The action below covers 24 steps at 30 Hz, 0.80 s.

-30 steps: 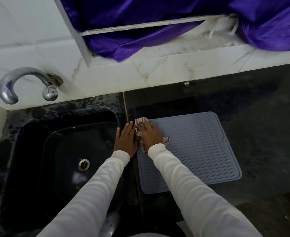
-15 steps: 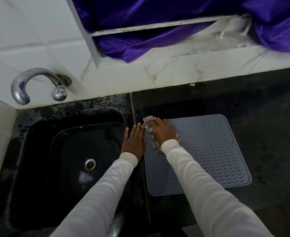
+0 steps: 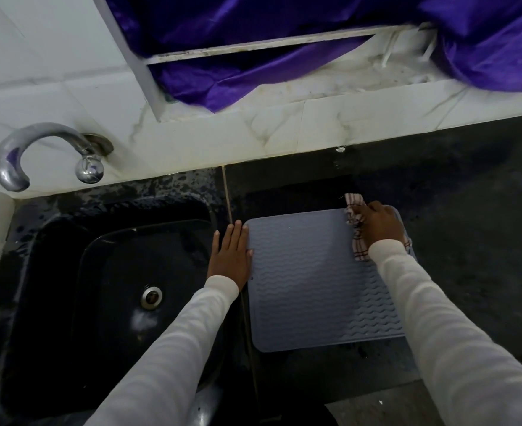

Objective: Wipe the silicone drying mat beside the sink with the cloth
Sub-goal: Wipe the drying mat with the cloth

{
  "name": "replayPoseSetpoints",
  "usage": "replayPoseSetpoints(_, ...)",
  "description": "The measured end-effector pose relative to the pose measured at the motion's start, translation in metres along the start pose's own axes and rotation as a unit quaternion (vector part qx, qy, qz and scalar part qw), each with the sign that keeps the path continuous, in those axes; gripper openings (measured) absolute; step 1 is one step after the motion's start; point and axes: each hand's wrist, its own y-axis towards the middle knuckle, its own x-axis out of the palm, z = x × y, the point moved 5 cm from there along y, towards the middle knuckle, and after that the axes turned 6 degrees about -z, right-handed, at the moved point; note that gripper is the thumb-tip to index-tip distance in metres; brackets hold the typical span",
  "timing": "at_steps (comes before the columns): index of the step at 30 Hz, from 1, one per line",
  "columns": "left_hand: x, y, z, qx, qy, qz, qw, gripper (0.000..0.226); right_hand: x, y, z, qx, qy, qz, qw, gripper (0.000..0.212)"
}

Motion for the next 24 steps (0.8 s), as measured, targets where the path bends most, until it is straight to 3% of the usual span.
replayPoseSetpoints(4, 0.000, 0.002, 0.002, -0.003, -0.007, 0.006, 1.000, 0.060, -0.005, -0.004, -0.030, 0.025, 0.117, 0.005, 0.993, 0.035)
replayPoseSetpoints(6, 0.000, 0.003, 0.002, -0.001, -0.006, 0.004, 1.000, 0.060, -0.004, -0.016, -0.070, -0.037, 0.164, 0.005, 0.986, 0.041)
replayPoseSetpoints(9, -0.001, 0.005, 0.000, -0.005, 0.009, 0.015, 1.000, 0.062, 0.018, -0.048, -0.162, -0.144, 0.145, -0.048, 0.978, 0.044)
replayPoseSetpoints(12, 0.001, 0.002, 0.001, 0.002, 0.076, -0.004, 0.997, 0.070, 0.049, -0.086, -0.221, -0.170, 0.094, -0.114, 0.974, 0.055)
replayPoseSetpoints(17, 0.005, -0.006, 0.006, -0.018, 0.086, 0.014, 0.996, 0.068, 0.055, -0.093, -0.204, -0.231, 0.025, -0.028, 0.972, 0.063)
replayPoseSetpoints(24, 0.008, -0.009, 0.012, -0.035, 0.089, -0.005, 0.995, 0.068, 0.048, -0.091, -0.208, -0.249, 0.026, -0.055, 0.967, 0.064)
